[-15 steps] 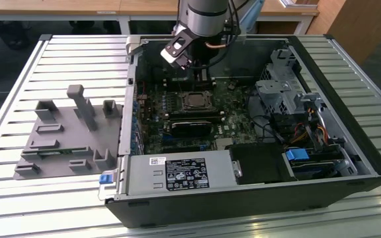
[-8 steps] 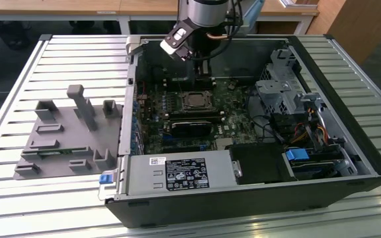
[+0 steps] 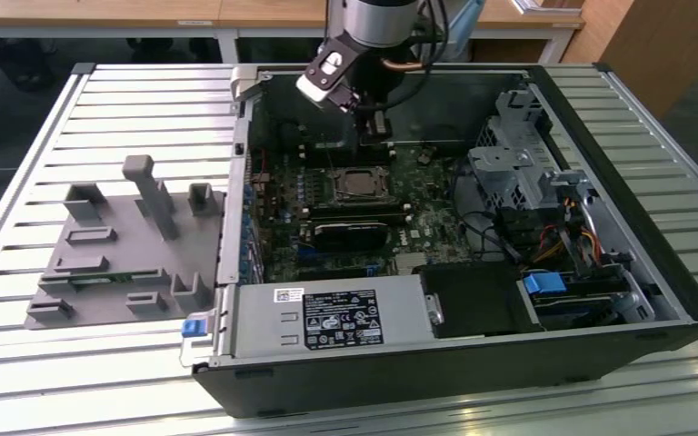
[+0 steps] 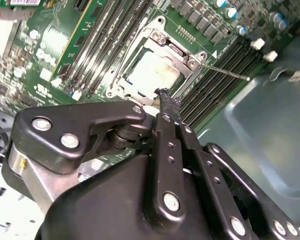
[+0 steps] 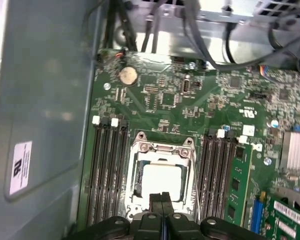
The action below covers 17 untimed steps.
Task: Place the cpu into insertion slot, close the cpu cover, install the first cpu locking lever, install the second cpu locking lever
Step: 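Install the first cpu locking lever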
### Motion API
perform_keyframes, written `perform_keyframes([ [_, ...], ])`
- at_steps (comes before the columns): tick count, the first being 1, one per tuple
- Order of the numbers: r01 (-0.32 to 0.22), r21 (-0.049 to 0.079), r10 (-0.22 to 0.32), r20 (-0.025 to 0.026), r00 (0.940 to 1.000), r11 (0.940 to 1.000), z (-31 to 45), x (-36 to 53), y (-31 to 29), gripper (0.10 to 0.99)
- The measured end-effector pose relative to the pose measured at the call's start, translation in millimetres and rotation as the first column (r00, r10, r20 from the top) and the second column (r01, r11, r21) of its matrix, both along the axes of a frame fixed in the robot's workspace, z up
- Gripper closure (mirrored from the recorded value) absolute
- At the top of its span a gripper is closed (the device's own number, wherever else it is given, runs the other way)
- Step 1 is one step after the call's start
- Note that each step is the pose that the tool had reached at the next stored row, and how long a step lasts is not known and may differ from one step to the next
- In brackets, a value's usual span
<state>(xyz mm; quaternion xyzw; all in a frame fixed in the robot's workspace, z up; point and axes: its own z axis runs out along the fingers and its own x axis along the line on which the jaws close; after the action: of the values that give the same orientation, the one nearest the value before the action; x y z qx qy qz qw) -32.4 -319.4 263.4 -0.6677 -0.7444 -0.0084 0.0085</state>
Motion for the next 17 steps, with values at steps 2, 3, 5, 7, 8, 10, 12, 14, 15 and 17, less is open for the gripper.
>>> perform_keyframes([
  [2, -0.037, 0.0, 0.037, 0.0, 0.9993, 0.9993, 0.0, 0.0, 0.0, 0.98],
  [3, -0.055, 0.0, 0.055, 0.0, 0.9985, 0.9985, 0.0, 0.0, 0.0, 0.98],
  [5, -0.091, 0.0, 0.091, 0.0, 0.9959, 0.9959, 0.0, 0.0, 0.0, 0.98],
  [7, -0.158, 0.0, 0.158, 0.0, 0.9874, 0.9874, -0.1, 0.0, 0.0, 0.98],
  [8, -0.208, 0.0, 0.208, 0.0002, 0.9782, 0.9782, -0.1, 0.0, 0.0, 0.98],
  [10, -0.243, 0.0, 0.243, 0.0007, 0.9701, 0.9701, -0.1, 0.0, 0.0, 0.98],
  [12, -0.279, 0.0, 0.279, 0.0018, 0.9602, 0.9603, -0.2, 0.0, 0.0, 0.98],
  [14, -0.313, -0.001, 0.313, 0.0027, 0.9496, 0.9496, -0.2, 0.1, 0.0, 0.98],
  [15, -0.33, -0.001, 0.33, 0.0031, 0.9438, 0.9438, -0.2, 0.0, 0.0, 0.98],
  [17, -0.364, -0.001, 0.364, 0.0038, 0.9314, 0.9314, -0.3, 0.0, 0.0, 0.98],
])
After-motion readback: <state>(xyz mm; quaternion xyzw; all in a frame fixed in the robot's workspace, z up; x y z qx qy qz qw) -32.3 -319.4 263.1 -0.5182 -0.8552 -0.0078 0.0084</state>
